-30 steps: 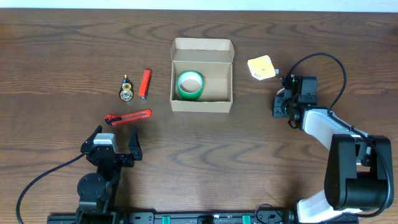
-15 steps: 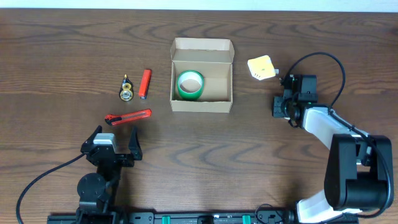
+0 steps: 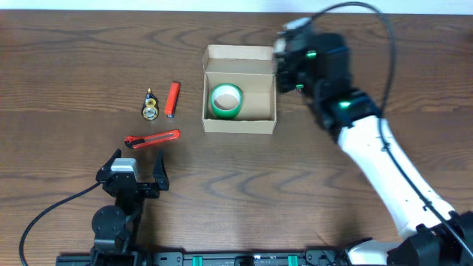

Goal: Pack container
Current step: 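Grasp the white tape roll and place it into the box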

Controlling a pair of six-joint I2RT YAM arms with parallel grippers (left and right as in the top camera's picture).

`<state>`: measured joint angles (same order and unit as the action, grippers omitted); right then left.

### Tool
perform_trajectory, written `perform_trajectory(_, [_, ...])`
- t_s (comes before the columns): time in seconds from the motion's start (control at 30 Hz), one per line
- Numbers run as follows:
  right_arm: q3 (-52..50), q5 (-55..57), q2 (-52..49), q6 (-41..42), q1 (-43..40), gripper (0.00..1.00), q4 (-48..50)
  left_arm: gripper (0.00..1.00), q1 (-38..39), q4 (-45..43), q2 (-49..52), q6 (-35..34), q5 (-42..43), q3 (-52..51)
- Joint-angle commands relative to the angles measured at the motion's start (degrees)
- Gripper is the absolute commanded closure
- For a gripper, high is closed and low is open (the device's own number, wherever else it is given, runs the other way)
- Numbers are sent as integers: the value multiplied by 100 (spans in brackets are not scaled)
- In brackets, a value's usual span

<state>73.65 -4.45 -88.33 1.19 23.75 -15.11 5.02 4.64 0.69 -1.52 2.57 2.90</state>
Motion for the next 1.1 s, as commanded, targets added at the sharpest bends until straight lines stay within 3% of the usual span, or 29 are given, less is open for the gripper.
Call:
perform_trajectory(0.0, [398,481,-586,111,627,99,-157,5,-22,63,-37,-20,-68,-214])
perform_trajectory(0.17, [1440,704,-1600,210,1163,99,-903,4,-22,63,-39,-20,-68,-214])
perform_trajectory(0.4, [2511,529,-2673,616,1261,99,-1510,5,-22,63,-39,-20,-68,-214])
perform_trajectory(1.07, [2632,356,-3373,1163,1469,99,-1875,5,-22,63,-39,-20,-68,-214])
